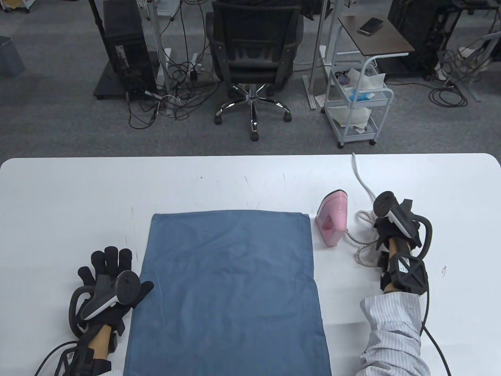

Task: Iron pillowcase with electric iron on table

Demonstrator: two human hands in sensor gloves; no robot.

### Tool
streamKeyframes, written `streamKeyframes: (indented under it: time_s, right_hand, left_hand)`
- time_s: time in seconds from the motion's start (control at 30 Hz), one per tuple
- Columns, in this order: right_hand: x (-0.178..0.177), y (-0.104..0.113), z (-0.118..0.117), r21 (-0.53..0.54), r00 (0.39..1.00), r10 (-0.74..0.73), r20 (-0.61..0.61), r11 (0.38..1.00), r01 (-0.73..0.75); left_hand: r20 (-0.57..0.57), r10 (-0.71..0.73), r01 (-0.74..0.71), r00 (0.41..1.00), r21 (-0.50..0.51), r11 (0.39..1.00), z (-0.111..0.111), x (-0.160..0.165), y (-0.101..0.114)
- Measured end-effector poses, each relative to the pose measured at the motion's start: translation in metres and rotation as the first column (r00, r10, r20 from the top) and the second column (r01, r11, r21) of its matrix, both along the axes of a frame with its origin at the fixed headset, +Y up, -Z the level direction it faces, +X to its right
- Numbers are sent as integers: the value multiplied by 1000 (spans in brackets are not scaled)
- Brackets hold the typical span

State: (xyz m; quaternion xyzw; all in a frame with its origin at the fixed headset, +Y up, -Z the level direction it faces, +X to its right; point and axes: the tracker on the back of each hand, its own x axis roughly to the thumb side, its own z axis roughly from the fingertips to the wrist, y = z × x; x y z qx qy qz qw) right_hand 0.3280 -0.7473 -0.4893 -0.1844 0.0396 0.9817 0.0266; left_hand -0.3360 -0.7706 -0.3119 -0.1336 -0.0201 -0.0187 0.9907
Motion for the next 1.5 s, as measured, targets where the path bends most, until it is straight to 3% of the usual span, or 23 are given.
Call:
streamKeyframes:
  time_s: [0.33, 0.67, 0.8, 0.97, 1.1, 1.23, 1.37, 1.5]
  right_hand:
    - [1, 1, 0, 2, 1000, -10, 9, 1000, 10]
    - [-13, 5, 6, -56, 991, 2, -131, 998, -10]
    - [-13, 11, 15, 45, 990, 37, -134, 998, -31]
    - [-14, 29, 35, 179, 982, 15, -186, 984, 19]
    - [-17, 54, 54, 330, 971, -39, -237, 936, 118]
    - [-23, 83, 70, 421, 967, 4, -257, 900, 109]
    - [-34, 110, 89, 432, 961, 43, -272, 898, 82]
    - [-50, 121, 110, 385, 948, 110, -298, 923, 14]
  left_hand:
    - [7, 6, -6, 1000, -11, 1000, 0, 0, -1]
    - [38, 0, 1, 999, -18, 1000, -3, 7, -2]
    - [58, -11, 11, 998, -7, 1000, -4, 10, 0]
    - [81, -4, 3, 997, 7, 1000, -5, 11, 2]
    - [94, 14, -16, 996, 23, 1000, -5, 11, 5]
    - [103, 26, -31, 994, 46, 998, -5, 11, 8]
    - [108, 33, -38, 994, 48, 998, -5, 12, 10]
    - [118, 60, -68, 991, 65, 996, -5, 14, 16]
